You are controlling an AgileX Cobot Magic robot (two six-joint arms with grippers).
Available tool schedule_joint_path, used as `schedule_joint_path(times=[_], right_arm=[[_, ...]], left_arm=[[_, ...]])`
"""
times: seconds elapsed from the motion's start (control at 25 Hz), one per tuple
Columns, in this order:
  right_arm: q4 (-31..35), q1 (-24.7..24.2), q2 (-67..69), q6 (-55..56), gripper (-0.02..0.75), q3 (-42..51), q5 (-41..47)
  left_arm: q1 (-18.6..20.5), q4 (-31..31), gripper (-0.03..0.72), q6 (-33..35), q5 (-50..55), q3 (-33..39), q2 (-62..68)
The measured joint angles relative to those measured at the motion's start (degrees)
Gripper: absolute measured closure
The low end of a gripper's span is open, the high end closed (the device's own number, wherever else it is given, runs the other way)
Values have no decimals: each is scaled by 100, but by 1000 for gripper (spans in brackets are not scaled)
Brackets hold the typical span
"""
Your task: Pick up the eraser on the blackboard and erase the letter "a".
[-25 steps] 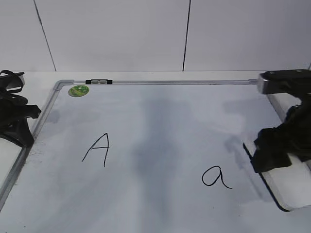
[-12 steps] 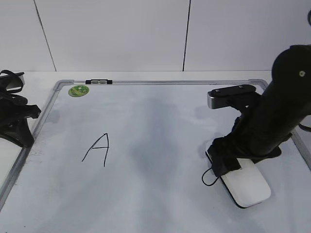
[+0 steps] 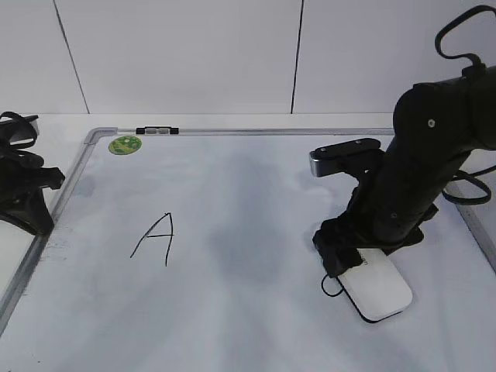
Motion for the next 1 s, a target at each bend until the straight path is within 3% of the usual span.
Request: schedule_joint_path(times=[0.52,0.84,1.0], right_arm=[[324,940,59,-402,172,-24,-96],[219,932,68,-349,172,-24,-117],[176,652,68,-244,172,-24,-131]], left_arm=[[0,0,650,0,0,0,0],[0,0,645,0,0,0,0],[0,0,645,0,-10,0,0]])
